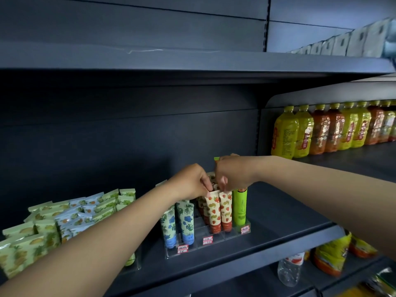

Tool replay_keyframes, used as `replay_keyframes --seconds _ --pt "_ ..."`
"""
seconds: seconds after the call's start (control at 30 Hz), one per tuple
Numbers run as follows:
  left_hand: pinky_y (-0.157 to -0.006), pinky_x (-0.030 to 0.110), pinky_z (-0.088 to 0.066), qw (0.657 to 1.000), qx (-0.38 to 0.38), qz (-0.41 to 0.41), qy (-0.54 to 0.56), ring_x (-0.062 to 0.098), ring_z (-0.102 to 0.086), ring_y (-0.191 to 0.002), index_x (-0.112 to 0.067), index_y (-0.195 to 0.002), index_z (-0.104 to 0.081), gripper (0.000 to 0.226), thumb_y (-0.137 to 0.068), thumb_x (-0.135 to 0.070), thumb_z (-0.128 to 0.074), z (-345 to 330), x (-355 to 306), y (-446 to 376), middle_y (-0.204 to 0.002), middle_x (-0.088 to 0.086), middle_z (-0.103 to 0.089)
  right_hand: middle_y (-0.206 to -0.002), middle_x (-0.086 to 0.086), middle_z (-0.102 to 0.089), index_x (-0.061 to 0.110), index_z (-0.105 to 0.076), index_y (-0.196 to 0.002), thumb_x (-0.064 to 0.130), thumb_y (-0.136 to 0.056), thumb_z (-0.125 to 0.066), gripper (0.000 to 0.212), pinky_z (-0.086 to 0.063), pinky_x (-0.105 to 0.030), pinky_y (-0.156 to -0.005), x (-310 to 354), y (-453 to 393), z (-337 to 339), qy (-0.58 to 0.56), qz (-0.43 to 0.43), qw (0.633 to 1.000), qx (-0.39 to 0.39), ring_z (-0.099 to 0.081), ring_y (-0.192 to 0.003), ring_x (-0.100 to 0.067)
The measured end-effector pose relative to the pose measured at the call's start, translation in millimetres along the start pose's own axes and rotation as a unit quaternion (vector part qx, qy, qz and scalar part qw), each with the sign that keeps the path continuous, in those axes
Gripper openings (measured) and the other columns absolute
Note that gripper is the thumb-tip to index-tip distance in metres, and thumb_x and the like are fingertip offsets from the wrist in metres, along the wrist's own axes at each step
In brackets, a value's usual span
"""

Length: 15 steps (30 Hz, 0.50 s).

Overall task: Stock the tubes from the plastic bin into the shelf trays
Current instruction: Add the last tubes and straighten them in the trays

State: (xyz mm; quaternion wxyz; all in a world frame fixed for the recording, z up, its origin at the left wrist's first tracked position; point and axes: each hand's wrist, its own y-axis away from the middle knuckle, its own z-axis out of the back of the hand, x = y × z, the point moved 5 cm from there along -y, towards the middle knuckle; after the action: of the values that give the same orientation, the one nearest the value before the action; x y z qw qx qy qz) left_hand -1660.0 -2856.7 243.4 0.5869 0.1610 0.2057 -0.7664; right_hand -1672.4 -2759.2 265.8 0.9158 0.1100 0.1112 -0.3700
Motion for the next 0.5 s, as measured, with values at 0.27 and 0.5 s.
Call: replay_keyframes --seconds 0.27,0.5 --pt "-0.059 0.003 -0.041 1.0 -0.022 0.007 0.007 -0.004 -0.055 -0.066 -0.012 -0.088 -0.075 0.012 -0.076 -0.01 -0.075 25.2 18.3 5.9 -0.07 -0.013 -0.062 -0.093 0.01 -0.067 0.018 -0.074 -0.096 0.029 -0.083 -0.068 0.018 -0.05 -0.03 -0.083 -8.5 -1.7 9.2 -0.058 -0.011 0.998 0.011 -0.059 -0.088 -0.012" --pt "-0.069 0.015 -0.04 0.992 -0.091 0.084 -0.029 0.013 -0.062 -0.08 -0.01 -0.09 -0.074 0.013 -0.077 -0.011 -0.074 69.3 71.6 7.7 -0.086 0.003 -0.069 -0.085 0.009 -0.066 0.015 -0.073 -0.093 0.019 -0.085 -0.061 0.015 -0.047 -0.025 -0.073 -1.8 -28.3 29.5 -0.138 -0.013 0.988 -0.067 -0.06 -0.084 -0.011"
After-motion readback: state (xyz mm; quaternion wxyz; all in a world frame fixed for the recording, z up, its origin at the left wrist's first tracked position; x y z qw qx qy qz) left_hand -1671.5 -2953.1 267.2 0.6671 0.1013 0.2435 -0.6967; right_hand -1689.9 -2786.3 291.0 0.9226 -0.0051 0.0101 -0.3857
